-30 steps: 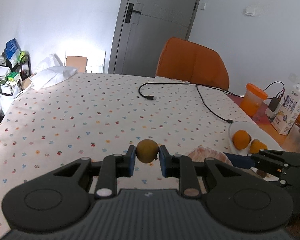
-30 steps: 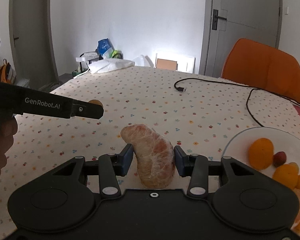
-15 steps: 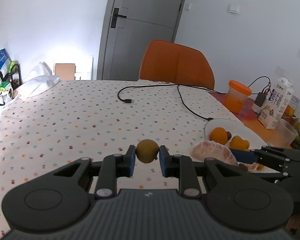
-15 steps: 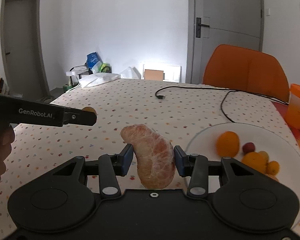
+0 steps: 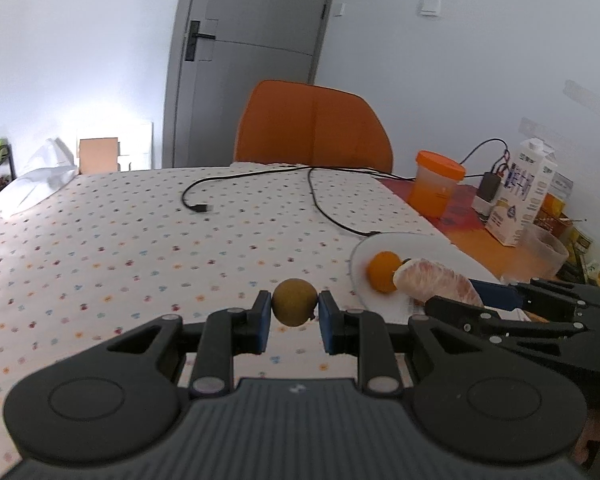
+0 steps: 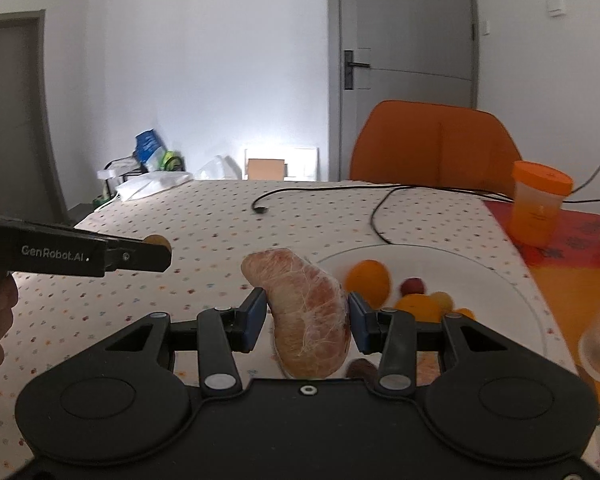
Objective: Organize fruits
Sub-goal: 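Carry the tangerine half and brown fruit over the white plate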
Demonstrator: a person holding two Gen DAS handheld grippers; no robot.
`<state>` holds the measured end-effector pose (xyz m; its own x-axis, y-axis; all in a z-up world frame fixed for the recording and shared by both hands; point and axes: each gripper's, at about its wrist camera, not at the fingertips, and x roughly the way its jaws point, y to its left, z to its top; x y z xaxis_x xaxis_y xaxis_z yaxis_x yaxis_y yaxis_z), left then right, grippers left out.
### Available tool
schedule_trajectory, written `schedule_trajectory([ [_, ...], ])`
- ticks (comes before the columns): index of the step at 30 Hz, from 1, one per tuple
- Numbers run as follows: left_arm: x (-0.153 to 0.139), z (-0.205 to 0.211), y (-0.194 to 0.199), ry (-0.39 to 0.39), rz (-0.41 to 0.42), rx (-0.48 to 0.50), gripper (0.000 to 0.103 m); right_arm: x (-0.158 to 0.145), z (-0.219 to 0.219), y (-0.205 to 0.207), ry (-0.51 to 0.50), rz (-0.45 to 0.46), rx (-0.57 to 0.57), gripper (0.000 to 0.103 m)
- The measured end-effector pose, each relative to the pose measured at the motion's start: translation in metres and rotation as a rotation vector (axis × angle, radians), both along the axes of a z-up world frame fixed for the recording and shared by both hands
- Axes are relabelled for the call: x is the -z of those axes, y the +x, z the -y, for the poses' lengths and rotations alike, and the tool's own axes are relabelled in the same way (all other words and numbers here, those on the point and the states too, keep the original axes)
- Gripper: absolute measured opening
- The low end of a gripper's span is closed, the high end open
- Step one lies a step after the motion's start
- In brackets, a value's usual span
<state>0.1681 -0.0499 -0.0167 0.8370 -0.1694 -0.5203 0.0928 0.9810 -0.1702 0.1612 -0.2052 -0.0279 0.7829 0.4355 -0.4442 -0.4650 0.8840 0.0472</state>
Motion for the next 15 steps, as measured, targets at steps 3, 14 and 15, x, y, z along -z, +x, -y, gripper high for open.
schedule_trajectory([
  [3,-0.001,0.006,0.003,0.0,0.004,0.014,0.024,-0.001,0.009,-0.001,0.006,0.005,0.021,0.042],
  [14,0.001,0.029,0.019,0.003,0.006,0.065,0.023,-0.003,0.046,0.003,0.025,0.015,0.13,0.042],
  [15,0.002,0.032,0.02,0.003,0.006,0.071,0.023,-0.002,0.049,0.003,0.024,0.014,0.138,0.042],
])
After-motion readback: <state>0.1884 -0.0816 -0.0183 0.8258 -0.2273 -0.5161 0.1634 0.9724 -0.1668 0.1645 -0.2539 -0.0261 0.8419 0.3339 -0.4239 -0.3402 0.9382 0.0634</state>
